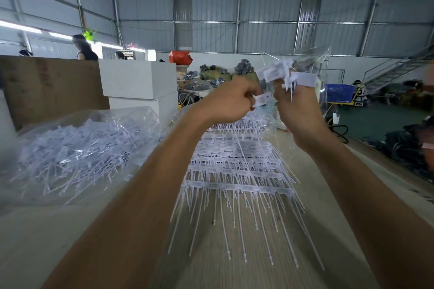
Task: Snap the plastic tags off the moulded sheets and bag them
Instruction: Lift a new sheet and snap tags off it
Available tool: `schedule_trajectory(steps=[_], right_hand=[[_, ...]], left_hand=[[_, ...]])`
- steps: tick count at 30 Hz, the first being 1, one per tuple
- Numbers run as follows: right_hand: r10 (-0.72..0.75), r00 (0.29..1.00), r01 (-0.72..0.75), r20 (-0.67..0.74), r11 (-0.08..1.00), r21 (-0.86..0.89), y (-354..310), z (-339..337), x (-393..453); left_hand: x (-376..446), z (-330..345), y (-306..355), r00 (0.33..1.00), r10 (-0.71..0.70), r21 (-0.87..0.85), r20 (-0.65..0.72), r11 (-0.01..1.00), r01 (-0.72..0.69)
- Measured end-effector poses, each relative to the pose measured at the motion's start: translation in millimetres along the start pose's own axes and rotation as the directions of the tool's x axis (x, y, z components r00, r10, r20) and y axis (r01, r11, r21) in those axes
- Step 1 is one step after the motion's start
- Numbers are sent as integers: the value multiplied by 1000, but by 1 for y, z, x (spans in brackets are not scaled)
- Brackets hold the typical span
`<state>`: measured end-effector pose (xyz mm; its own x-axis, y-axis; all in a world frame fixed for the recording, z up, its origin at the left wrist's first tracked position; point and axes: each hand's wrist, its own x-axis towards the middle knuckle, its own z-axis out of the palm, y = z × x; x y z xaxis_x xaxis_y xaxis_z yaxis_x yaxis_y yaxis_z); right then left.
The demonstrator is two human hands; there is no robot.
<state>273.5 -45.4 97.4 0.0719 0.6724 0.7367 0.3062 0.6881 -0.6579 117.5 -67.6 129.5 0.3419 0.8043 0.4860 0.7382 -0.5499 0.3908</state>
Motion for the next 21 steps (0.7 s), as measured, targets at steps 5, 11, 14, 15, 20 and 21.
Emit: schedule_trajectory(steps=[5,11,14,15,20,21], right_hand=[[64,996,-79,68,965,252,-7,-2,-3],[133,971,-168,199,970,175,-8,-14,-2],[122,958,-172,258,968,180,-6,-18,-2],[132,956,-184,262,965,186,-5,-18,-1],[204,937,-294,284,900,321,-4,-18,4],[209,933,-310,292,880,360,-4,-19,5]], left_hand=[[1,-2,-3,997,19,-70,-69,997,-24],[-3,-7,-6,991,28,-177,-129,983,-51],[-2,-5,-6,979,-37,-195,-202,981,-4],[0,-4,-7,968,-57,-156,-244,988,19],[2,-2,-10,952,-73,-33,-299,997,66],[2,-2,-9,952,-79,-43,-294,997,69]])
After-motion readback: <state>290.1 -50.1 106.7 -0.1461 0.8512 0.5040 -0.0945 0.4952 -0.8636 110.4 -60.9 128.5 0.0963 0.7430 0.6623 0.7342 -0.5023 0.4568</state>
